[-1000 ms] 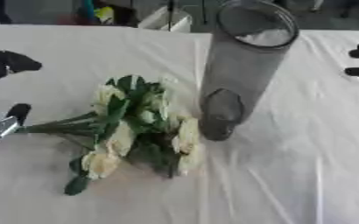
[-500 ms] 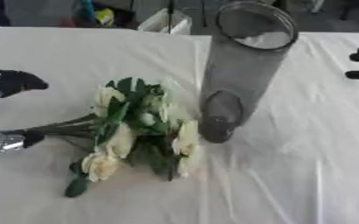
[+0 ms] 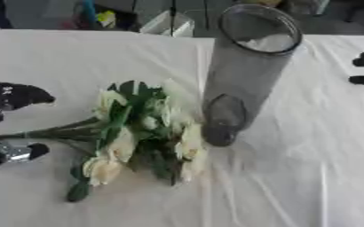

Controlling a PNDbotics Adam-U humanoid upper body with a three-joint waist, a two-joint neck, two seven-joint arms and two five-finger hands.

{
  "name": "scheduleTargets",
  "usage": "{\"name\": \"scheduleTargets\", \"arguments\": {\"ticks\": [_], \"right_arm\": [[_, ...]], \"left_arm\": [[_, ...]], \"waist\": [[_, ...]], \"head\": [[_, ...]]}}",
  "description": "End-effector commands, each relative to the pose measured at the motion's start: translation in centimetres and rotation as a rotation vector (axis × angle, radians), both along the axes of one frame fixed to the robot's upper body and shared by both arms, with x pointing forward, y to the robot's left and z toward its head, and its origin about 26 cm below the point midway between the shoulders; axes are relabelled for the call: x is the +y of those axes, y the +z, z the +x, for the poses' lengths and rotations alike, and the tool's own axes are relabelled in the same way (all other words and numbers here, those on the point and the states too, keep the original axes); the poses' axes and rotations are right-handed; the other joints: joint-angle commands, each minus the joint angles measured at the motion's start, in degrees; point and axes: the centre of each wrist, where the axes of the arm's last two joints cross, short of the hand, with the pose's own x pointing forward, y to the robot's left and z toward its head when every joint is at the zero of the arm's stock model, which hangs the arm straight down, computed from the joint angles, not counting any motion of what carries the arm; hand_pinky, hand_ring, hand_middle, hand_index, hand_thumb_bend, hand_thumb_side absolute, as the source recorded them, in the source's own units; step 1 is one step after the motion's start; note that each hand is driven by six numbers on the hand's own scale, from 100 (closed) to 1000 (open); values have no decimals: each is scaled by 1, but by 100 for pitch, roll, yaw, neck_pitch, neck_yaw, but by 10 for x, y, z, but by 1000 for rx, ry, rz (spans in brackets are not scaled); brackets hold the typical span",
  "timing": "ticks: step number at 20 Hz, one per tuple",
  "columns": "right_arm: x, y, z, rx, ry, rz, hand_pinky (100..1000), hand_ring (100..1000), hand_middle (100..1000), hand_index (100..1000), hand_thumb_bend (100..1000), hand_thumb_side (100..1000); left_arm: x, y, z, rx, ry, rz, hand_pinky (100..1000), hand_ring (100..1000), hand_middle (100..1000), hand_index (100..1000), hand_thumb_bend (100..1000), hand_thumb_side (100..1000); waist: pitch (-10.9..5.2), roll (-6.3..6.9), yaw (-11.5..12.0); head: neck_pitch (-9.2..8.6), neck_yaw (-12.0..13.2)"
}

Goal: Arrange flowers into the vase.

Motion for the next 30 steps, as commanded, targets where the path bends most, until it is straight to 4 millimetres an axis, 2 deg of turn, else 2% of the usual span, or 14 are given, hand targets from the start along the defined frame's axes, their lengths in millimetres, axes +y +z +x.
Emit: {"name": "scheduleTargets", "arguments": {"ticks": [1, 5, 13, 23, 30], "right_arm": [[-1, 8, -3, -25, 5, -16, 702, 980, 684, 782, 100, 1000], [-1, 7, -3, -24, 6, -16, 702, 981, 684, 783, 100, 1000], [0, 7, -3, -20, 11, -17, 703, 982, 683, 783, 100, 1000], [1, 7, -2, -15, 20, -20, 703, 984, 683, 783, 100, 1000], [1, 7, -2, -15, 19, -19, 704, 985, 683, 783, 100, 1000]], "left_arm": [[1, 5, 4, -34, 4, 14, 749, 829, 879, 1000, 405, 883], [0, -3, 11, -27, 2, 37, 745, 821, 854, 1000, 416, 877], [-1, -13, 21, 14, 12, 74, 748, 837, 868, 1000, 434, 873], [-6, -18, 32, 21, 21, 60, 732, 830, 849, 1000, 395, 872], [-10, -22, 37, 32, 13, 58, 688, 777, 832, 987, 387, 880]], "waist": [[-200, 16, -12], [-190, 13, -26], [-165, 11, -47], [-146, 3, -44], [-116, 4, -50]], "head": [[-52, 22], [-50, 39], [-55, 81], [-83, 120], [-80, 134]]}}
